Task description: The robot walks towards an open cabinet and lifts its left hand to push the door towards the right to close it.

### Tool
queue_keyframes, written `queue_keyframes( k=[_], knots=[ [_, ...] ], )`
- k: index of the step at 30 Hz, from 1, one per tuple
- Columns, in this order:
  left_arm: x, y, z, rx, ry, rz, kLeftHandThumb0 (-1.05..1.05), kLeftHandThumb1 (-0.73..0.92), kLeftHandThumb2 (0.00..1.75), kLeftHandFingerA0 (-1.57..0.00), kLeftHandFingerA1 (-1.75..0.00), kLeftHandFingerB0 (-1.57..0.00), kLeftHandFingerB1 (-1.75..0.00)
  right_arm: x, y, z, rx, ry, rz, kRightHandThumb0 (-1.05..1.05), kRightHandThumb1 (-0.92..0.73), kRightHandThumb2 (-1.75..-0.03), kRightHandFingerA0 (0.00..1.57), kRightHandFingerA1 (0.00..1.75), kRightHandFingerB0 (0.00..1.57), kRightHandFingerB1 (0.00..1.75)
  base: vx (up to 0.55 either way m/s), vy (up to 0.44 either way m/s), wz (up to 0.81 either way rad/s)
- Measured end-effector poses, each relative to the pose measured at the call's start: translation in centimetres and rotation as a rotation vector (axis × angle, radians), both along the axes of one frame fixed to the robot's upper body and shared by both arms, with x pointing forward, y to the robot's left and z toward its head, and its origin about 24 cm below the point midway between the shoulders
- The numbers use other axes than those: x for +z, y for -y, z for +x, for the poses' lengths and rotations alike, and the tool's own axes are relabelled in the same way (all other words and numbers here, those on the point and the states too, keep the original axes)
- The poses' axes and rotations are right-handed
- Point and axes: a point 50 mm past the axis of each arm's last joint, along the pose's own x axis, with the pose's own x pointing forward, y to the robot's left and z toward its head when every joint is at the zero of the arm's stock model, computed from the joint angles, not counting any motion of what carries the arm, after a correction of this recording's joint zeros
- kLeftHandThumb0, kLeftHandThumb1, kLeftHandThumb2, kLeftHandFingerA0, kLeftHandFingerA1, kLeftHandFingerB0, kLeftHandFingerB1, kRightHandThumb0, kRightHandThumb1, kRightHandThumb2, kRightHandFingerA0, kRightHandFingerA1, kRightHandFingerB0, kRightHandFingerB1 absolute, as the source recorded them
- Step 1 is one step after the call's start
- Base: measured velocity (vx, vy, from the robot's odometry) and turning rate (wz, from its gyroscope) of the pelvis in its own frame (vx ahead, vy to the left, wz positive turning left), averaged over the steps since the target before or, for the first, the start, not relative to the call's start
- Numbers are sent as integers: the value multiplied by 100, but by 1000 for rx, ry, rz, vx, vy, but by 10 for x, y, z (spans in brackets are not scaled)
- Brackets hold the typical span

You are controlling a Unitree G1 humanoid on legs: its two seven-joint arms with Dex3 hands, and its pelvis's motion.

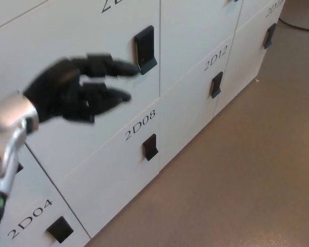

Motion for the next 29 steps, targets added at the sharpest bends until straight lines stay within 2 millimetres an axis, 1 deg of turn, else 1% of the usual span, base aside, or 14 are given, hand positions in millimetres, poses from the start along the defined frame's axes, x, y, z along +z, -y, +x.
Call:
queue_keyframes(
  k=[3, 7, 9, 12, 13, 14, 15, 17, 18, 20, 21, 24, 26, 29],
  knots=[
    [-14, 5, -15, -40, -30, 17, -55, 67, 58, -60, -40, -47, -36, 1, -1, 3, 4, 9, 0, -23, -67, -60, 61, 45, 48, 40, 0, 0, 0],
    [-54, 10, -63, -111, -150, 38, -57, 69, 61, -59, -41, -48, -38, 5, -2, 12, 15, 33, -3, -24, -65, -59, 63, 46, 49, 40, 0, 0, 0],
    [-63, 9, -74, -115, -183, 37, -66, 61, 67, -59, -44, -46, -41, 5, -2, 14, 16, 37, -3, -23, -64, -59, 65, 46, 50, 41, 0, 0, 0],
    [-80, 3, -98, -106, -252, 35, -61, 61, 63, -59, -42, -47, -38, 6, -3, 18, 22, 45, -3, -24, -64, -59, 65, 46, 50, 41, 0, 0, 0],
    [-91, -3, -114, -86, -299, 38, -61, 61, 63, -59, -42, -47, -38, 7, -4, 21, 27, 51, -2, -24, -64, -59, 65, 46, 50, 41, 0, 0, 0],
    [-97, -8, -122, -70, -323, 39, -61, 61, 63, -59, -42, -47, -38, 8, -4, 23, 30, 54, -2, -24, -64, -59, 65, 46, 50, 41, 0, 0, 0],
    [-100, -11, -128, -58, -340, 40, -49, 65, 60, -49, -37, -43, -35, 8, -4, 24, 33, 56, -2, -23, -64, -59, 63, 47, 50, 41, 0, 0, 0],
    [-109, -19, -143, -19, -381, 42, -49, 65, 60, -49, -37, -43, -35, 9, -6, 28, 40, 62, -2, -23, -64, -59, 63, 47, 50, 41, 0, 0, 0],
    [-113, -24, -150, 4, -402, 46, -53, 53, 88, -38, -53, -27, -47, 9, -6, 29, 43, 63, -2, -23, -64, -58, 65, 49, 50, 41, 0, 0, 0],
    [-120, -37, -164, 83, -439, 51, -53, 53, 88, -38, -53, -27, -47, 10, -7, 33, 54, 65, -4, -23, -64, -58, 65, 49, 50, 41, 0, 0, 0],
    [-123, -43, -169, 123, -452, 54, -48, 69, 60, -42, -37, -36, -34, 11, -7, 35, 59, 65, -6, -22, -66, -59, 64, 48, 50, 41, 0, 0, 0],
    [-132, -67, -177, 304, -477, 36, -46, 71, 61, -40, -38, -34, -34, 12, -7, 40, 74, 66, -13, -22, -67, -59, 63, 47, 50, 41, 0, 0, 0],
    [-134, -70, -178, 334, -479, 28, -46, 71, 61, -40, -38, -35, -34, 12, -7, 40, 77, 65, -15, -22, -66, -59, 63, 47, 49, 41, 0, 0, 0],
    [-146, -88, -184, 526, -510, -28, -45, 71, 61, -40, -39, -34, -34, 12, -6, 41, 92, 46, -26, -22, -66, -59, 64, 47, 50, 41, 0, 0, 0]
  ],
)
